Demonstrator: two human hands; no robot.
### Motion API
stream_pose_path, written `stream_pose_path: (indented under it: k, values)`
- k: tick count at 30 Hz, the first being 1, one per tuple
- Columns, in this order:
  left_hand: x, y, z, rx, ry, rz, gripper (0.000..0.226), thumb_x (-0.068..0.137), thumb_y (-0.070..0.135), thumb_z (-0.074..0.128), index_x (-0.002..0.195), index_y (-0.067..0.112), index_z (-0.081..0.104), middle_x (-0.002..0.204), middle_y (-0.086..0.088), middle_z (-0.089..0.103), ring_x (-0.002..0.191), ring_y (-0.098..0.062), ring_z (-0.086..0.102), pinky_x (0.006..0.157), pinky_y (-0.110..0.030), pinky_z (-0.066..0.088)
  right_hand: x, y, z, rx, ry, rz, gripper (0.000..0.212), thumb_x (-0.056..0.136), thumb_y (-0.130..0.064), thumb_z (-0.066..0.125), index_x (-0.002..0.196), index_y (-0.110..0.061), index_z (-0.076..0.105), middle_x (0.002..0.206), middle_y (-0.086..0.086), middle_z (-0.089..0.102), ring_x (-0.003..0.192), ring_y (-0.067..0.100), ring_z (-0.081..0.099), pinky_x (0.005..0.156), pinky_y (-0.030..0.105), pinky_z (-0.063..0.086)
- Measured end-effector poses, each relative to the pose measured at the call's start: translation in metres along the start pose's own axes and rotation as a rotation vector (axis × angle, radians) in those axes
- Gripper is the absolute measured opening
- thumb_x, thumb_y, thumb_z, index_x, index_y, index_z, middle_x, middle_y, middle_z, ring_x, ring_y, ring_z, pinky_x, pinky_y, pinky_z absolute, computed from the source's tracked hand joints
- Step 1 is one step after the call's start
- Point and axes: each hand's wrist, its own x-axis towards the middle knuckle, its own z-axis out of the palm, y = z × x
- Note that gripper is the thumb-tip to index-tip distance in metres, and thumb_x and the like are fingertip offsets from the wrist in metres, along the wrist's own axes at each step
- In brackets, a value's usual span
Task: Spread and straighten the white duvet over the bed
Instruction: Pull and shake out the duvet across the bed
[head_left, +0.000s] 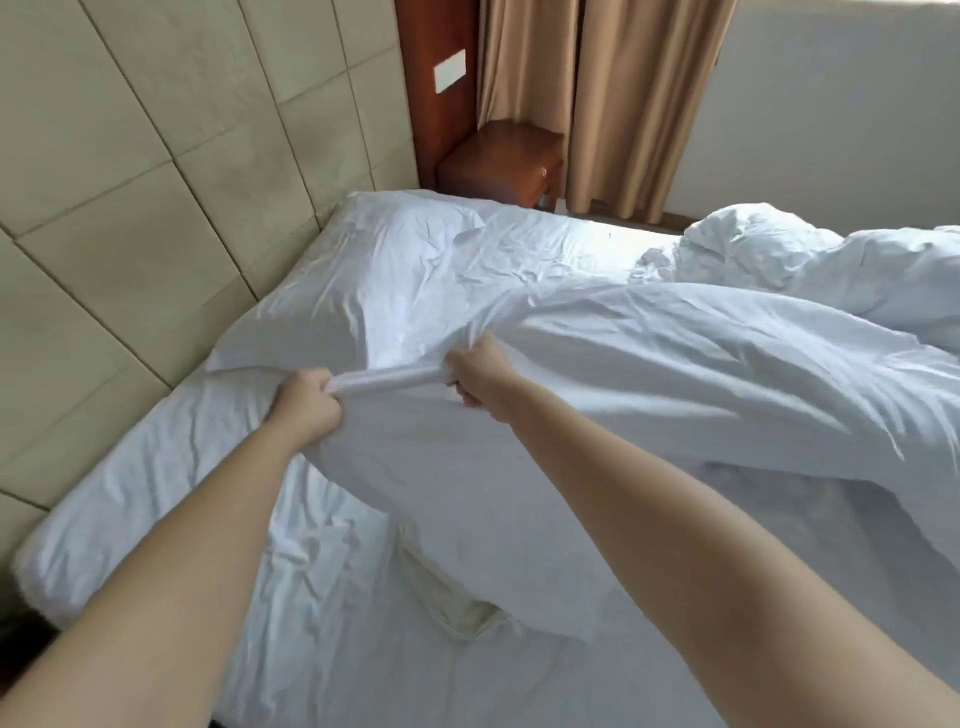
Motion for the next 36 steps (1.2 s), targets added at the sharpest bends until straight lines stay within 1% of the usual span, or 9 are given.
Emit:
stream_pose_path:
  k: [3, 8, 11, 14, 18, 22, 26, 29, 36]
  values:
    - [0.010, -0.034, 0.052, 0.036, -0.349, -0.021, 0.022, 0.078, -0.006, 0.050, 0.068, 0.013, 0.047, 0.074, -0.010, 0.052, 0.073, -0.022, 0.051, 0.060, -0.026, 0.036, 0.051, 0.049, 0.017, 0.072, 0.179, 0.107, 0.064, 0.066, -0.018, 0.043, 0.130, -0.022, 0.035, 0.095, 0.012, 0.051, 0.074, 0.024, 0.052, 0.052, 0.026, 0.038]
    - [0.030, -0.044, 0.096, -0.199, -0.595, -0.123, 0.016, 0.076, 0.001, 0.050, 0.072, 0.015, 0.043, 0.070, -0.003, 0.042, 0.062, -0.017, 0.040, 0.053, -0.024, 0.029, 0.112, 0.082, 0.003, 0.103, 0.356, 0.163, 0.072, 0.063, -0.026, 0.041, 0.134, -0.036, 0.032, 0.099, 0.005, 0.050, 0.080, 0.020, 0.046, 0.066, 0.030, 0.042]
    - [0.045, -0.043, 0.095, -0.451, -0.615, -0.221, 0.020, 0.083, 0.023, 0.065, 0.073, 0.016, 0.049, 0.066, 0.002, 0.050, 0.060, -0.015, 0.049, 0.051, -0.023, 0.036, 0.122, 0.064, 0.007, 0.142, 0.393, 0.144, 0.070, 0.074, -0.015, 0.047, 0.140, -0.029, 0.030, 0.104, 0.001, 0.050, 0.089, 0.020, 0.048, 0.078, 0.032, 0.042]
    - [0.069, -0.044, 0.089, -0.556, -0.457, -0.201, 0.020, 0.095, 0.031, 0.056, 0.087, 0.015, 0.063, 0.076, -0.004, 0.059, 0.063, -0.016, 0.053, 0.056, -0.025, 0.039, 0.135, 0.021, 0.020, 0.117, 0.383, -0.033, 0.017, 0.084, -0.010, 0.051, 0.099, -0.015, 0.045, 0.085, -0.001, 0.047, 0.084, 0.019, 0.047, 0.072, 0.031, 0.039]
    - [0.114, -0.060, 0.079, -0.767, -0.168, -0.229, 0.026, 0.096, 0.034, 0.053, 0.087, 0.013, 0.065, 0.082, -0.007, 0.059, 0.075, -0.019, 0.053, 0.067, -0.031, 0.040, 0.162, -0.058, 0.053, -0.040, 0.204, -0.352, 0.025, 0.085, -0.005, 0.051, 0.071, -0.015, 0.034, 0.070, -0.001, 0.033, 0.062, 0.013, 0.032, 0.054, 0.026, 0.028]
    - [0.129, -0.091, 0.105, -0.527, -0.209, -0.320, 0.027, 0.096, 0.027, 0.048, 0.088, 0.008, 0.065, 0.087, -0.013, 0.060, 0.082, -0.024, 0.056, 0.072, -0.036, 0.045, 0.191, -0.018, 0.071, -0.270, -0.055, -0.222, 0.022, 0.085, -0.005, 0.053, 0.102, 0.008, 0.060, 0.086, 0.012, 0.056, 0.082, 0.022, 0.053, 0.069, 0.029, 0.039]
    - [0.116, -0.109, 0.144, -0.248, -0.404, -0.383, 0.025, 0.097, 0.031, 0.048, 0.104, 0.009, 0.059, 0.117, -0.016, 0.058, 0.094, -0.029, 0.056, 0.078, -0.032, 0.041, 0.190, 0.077, 0.063, -0.460, -0.275, 0.181, 0.063, 0.094, -0.025, 0.056, 0.149, -0.011, 0.029, 0.150, 0.011, 0.035, 0.134, 0.027, 0.039, 0.108, 0.032, 0.034]
    - [0.113, -0.099, 0.159, -0.183, -0.440, -0.348, 0.048, 0.095, 0.034, 0.050, 0.140, 0.018, 0.039, 0.140, -0.012, 0.044, 0.117, -0.030, 0.050, 0.094, -0.032, 0.043, 0.189, 0.111, 0.058, -0.442, -0.197, 0.175, 0.061, 0.092, -0.025, 0.059, 0.147, -0.015, 0.033, 0.149, 0.011, 0.038, 0.132, 0.025, 0.043, 0.108, 0.031, 0.035]
    - [0.097, -0.047, 0.170, -0.175, -0.510, -0.116, 0.063, 0.095, 0.032, 0.052, 0.150, 0.027, 0.022, 0.151, -0.008, 0.029, 0.135, -0.026, 0.036, 0.103, -0.033, 0.034, 0.176, 0.104, 0.041, -0.357, -0.097, 0.091, 0.058, 0.090, -0.022, 0.061, 0.144, -0.017, 0.040, 0.141, 0.012, 0.047, 0.127, 0.023, 0.048, 0.108, 0.032, 0.037]
